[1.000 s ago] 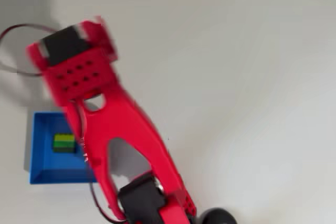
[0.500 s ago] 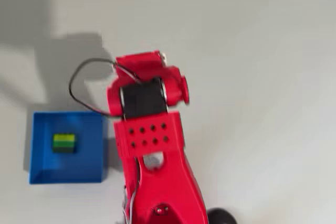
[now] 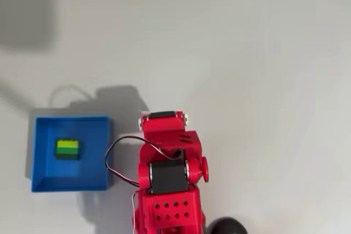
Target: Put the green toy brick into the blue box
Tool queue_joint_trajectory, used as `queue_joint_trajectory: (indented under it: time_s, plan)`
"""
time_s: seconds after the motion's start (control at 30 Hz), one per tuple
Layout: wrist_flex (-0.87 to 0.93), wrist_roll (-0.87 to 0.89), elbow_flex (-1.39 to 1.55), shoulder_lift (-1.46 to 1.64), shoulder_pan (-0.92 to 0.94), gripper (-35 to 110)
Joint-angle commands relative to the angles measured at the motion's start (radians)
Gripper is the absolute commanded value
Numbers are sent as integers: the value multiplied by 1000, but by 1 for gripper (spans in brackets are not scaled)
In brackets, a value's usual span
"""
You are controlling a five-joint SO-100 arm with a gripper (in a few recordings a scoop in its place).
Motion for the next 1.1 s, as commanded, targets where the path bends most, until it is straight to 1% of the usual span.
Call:
queue_joint_trajectory:
  time_s: [0.0,0.33,0.5,1.07]
  plan:
    - [-15,-2,78,118,5,0]
    - [-40,-21,235,258,15,0]
    - [-51,-38,279,281,43,0]
    - [-52,-41,285,282,48,0]
